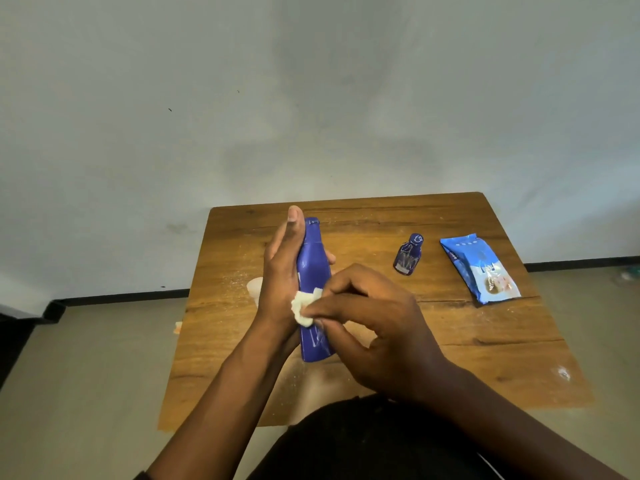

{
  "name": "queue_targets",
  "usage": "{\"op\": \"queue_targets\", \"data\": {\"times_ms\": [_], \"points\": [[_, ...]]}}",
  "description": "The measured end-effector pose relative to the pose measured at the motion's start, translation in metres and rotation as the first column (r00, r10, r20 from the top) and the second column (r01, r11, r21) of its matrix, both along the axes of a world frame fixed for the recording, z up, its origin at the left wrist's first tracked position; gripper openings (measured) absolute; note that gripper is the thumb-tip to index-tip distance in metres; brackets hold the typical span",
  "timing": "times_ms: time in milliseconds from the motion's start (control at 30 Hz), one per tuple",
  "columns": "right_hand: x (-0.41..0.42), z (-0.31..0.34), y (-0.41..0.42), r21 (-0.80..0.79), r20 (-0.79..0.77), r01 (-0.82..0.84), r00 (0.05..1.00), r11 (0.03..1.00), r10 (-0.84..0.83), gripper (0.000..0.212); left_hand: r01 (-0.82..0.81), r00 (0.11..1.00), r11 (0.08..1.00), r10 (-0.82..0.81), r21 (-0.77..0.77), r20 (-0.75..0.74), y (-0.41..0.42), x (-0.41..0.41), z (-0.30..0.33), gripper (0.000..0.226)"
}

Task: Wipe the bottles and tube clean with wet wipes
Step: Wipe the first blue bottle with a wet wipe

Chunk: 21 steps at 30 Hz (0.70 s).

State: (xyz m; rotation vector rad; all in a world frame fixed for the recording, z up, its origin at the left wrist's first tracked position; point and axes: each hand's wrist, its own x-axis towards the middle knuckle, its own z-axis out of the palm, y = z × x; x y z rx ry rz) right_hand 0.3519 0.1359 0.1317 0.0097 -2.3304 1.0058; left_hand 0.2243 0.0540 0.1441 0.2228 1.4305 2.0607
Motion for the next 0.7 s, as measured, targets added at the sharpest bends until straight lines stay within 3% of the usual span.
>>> {"op": "queue_targets", "data": {"times_ms": [200, 367, 500, 700], "points": [[-0.025, 0.019, 0.005, -0.127, -0.098, 0.215, 0.969, 0.968, -0.228, 0.019, 0.093, 0.988, 0.990, -0.105, 0.107, 0.113, 0.002, 0.016, 0.006, 0.044], [-0.013, 0.009, -0.004, -0.057, -0.020, 0.102, 0.994, 0.993, -0.104, 0.022, 0.126, 0.937, 0.985, -0.156, 0.114, 0.314, -0.007, 0.008, 0.007, 0.051], [0.000, -0.001, -0.006, 0.082, 0.049, -0.008, 0.999, 0.997, 0.004, 0.020, 0.069, 0.942, 0.996, -0.082, 0.050, 0.325, -0.009, 0.001, -0.004, 0.047], [-0.023, 0.009, 0.006, -0.019, -0.067, 0.121, 0.990, 0.992, -0.122, 0.026, 0.154, 0.874, 0.958, -0.246, 0.242, 0.418, -0.012, 0.006, 0.006, 0.033]]}}
